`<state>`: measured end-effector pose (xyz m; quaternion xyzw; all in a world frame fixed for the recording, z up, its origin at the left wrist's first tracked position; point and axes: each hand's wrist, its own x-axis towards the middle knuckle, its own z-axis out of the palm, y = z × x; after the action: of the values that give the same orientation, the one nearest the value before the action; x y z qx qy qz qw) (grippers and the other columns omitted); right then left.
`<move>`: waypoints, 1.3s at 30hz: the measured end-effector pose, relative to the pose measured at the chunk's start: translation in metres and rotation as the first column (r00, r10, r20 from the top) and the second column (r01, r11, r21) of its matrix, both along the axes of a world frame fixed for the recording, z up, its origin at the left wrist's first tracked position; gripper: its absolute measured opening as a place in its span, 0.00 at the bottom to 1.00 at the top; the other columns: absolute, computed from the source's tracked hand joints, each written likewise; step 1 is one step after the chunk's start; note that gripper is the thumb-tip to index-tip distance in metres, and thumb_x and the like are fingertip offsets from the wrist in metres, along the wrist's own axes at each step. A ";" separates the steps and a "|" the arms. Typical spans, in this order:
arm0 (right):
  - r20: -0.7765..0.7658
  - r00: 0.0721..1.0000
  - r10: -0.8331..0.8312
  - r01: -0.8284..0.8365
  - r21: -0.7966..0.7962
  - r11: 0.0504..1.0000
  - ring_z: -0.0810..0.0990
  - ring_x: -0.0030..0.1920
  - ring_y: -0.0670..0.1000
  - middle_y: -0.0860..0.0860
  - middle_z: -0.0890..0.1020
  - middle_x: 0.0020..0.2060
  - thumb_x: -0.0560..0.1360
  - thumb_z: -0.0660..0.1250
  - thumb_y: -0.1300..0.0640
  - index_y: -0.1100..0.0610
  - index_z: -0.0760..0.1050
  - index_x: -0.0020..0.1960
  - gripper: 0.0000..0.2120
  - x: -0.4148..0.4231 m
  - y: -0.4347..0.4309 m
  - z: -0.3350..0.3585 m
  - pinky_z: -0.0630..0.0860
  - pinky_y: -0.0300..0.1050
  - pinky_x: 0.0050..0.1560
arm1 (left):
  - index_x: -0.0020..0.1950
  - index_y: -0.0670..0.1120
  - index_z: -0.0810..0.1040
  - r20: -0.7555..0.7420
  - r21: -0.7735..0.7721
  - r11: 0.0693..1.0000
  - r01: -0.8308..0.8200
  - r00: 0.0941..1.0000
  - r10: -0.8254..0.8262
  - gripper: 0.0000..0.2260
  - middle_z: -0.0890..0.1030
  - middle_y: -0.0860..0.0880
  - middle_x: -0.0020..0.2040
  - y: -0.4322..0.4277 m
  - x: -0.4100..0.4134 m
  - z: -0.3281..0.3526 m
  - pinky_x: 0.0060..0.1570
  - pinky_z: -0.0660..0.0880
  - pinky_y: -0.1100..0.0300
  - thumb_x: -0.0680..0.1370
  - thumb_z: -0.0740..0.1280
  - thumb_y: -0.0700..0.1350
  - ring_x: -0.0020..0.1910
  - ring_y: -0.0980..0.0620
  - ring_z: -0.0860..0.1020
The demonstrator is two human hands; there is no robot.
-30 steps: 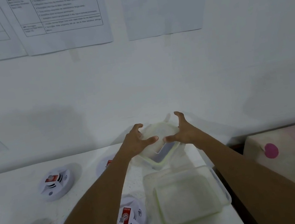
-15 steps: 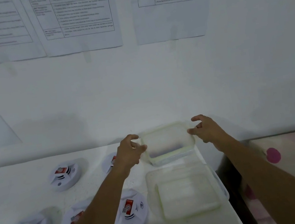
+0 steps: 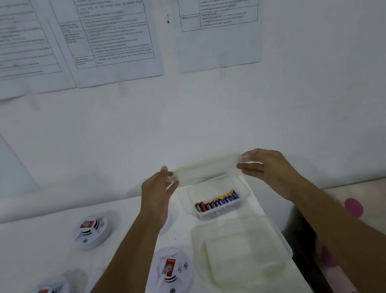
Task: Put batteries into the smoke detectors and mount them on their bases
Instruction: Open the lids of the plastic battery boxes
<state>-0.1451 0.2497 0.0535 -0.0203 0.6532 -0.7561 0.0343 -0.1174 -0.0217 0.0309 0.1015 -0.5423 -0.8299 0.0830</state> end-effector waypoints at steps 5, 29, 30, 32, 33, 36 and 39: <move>-0.101 0.994 -0.038 0.050 0.112 0.993 0.81 0.45 0.53 0.56 0.82 0.47 0.74 0.69 0.67 0.62 0.81 0.47 0.04 -0.003 -0.003 -0.015 0.79 0.51 0.57 | 0.54 0.36 0.75 0.191 -0.057 0.992 0.115 0.976 -0.102 0.10 0.79 0.38 0.47 -0.007 0.001 -0.010 0.45 0.79 0.59 0.75 0.67 0.27 0.44 0.45 0.79; 0.032 0.969 -0.244 0.157 0.686 0.711 0.85 0.38 0.57 0.59 0.85 0.38 0.66 0.73 0.70 0.58 0.82 0.48 0.13 -0.031 0.037 -0.033 0.84 0.53 0.41 | 0.58 0.41 0.73 0.001 -0.080 0.970 -0.229 0.973 0.230 0.15 0.82 0.37 0.47 -0.038 -0.012 -0.026 0.47 0.80 0.52 0.75 0.65 0.28 0.46 0.40 0.84; 0.020 0.966 -0.257 0.180 0.661 0.729 0.85 0.37 0.57 0.59 0.85 0.38 0.67 0.72 0.71 0.59 0.82 0.49 0.13 -0.030 0.040 -0.027 0.84 0.51 0.38 | 0.58 0.41 0.74 0.027 -0.089 0.972 -0.217 0.975 0.220 0.15 0.82 0.38 0.46 -0.037 -0.014 -0.029 0.49 0.80 0.50 0.75 0.65 0.27 0.47 0.40 0.84; 0.000 0.964 -0.267 0.211 0.613 0.762 0.84 0.36 0.55 0.60 0.85 0.38 0.69 0.70 0.71 0.60 0.81 0.50 0.12 -0.027 0.042 -0.016 0.83 0.46 0.34 | 0.59 0.40 0.74 0.078 -0.107 0.981 -0.164 0.982 0.172 0.17 0.81 0.40 0.43 -0.029 -0.017 -0.034 0.52 0.80 0.47 0.74 0.64 0.25 0.47 0.38 0.83; -0.002 0.964 -0.266 0.215 0.594 0.775 0.85 0.37 0.55 0.59 0.85 0.38 0.69 0.70 0.71 0.60 0.81 0.50 0.12 -0.027 0.042 -0.013 0.83 0.44 0.33 | 0.60 0.39 0.73 0.098 -0.128 0.984 -0.127 0.985 0.140 0.17 0.80 0.39 0.42 -0.023 -0.018 -0.036 0.51 0.79 0.47 0.74 0.63 0.25 0.47 0.37 0.82; 0.024 0.965 -0.260 0.206 0.544 0.814 0.85 0.39 0.57 0.59 0.85 0.40 0.69 0.71 0.71 0.61 0.81 0.49 0.11 -0.027 0.031 -0.013 0.83 0.45 0.33 | 0.61 0.37 0.72 0.141 -0.173 0.984 -0.040 0.988 0.065 0.17 0.78 0.40 0.40 0.001 -0.020 -0.043 0.42 0.79 0.52 0.76 0.60 0.24 0.44 0.39 0.79; 0.071 0.967 -0.244 0.176 0.505 0.845 0.83 0.35 0.56 0.60 0.84 0.39 0.68 0.71 0.72 0.63 0.80 0.50 0.11 -0.026 0.019 -0.029 0.82 0.45 0.33 | 0.59 0.40 0.72 0.206 -0.122 0.993 0.005 0.978 0.021 0.15 0.78 0.40 0.39 0.019 -0.024 -0.048 0.35 0.81 0.56 0.77 0.59 0.26 0.41 0.41 0.77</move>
<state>-0.1707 0.2684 0.0244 0.1110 0.8194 -0.5624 -0.0017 -0.1412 -0.0024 -0.0174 0.1840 -0.5973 -0.7798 0.0356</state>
